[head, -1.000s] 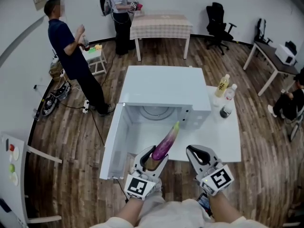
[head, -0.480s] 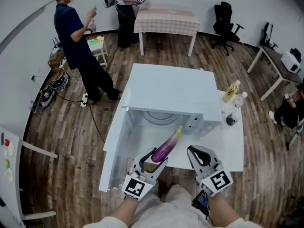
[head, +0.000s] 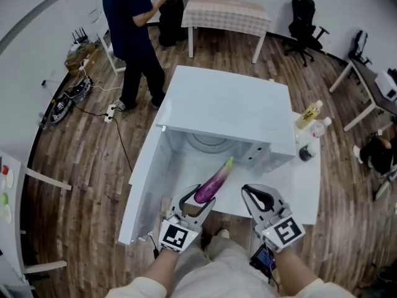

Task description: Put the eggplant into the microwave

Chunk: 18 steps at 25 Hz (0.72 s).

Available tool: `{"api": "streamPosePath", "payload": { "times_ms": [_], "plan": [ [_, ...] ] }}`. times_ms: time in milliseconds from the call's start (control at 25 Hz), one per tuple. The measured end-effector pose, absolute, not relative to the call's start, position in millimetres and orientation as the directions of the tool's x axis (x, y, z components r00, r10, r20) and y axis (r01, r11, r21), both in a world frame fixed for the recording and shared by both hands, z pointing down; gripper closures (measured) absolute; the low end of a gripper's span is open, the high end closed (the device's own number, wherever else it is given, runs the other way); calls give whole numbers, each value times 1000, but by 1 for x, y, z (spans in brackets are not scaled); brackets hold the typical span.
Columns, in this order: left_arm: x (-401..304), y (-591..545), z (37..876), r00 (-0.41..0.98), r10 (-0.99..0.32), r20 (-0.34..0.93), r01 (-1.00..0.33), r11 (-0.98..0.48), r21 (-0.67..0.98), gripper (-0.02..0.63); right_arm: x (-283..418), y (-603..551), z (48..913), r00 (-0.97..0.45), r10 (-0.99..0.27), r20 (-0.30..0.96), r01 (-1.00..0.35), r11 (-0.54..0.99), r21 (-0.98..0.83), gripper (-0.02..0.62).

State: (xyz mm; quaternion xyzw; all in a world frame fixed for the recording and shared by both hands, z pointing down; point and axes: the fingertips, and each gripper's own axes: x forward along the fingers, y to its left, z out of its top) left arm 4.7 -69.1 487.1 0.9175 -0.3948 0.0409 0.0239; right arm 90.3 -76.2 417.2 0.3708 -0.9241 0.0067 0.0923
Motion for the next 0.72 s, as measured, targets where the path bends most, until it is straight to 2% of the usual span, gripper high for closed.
{"api": "streamPosePath", "payload": {
  "times_ms": [720],
  "plan": [
    [7, -145, 519, 643, -760, 96, -764, -644, 23, 390, 79, -100, 419, -709, -683, 174, -687, 725, 48, 558]
  ]
}}
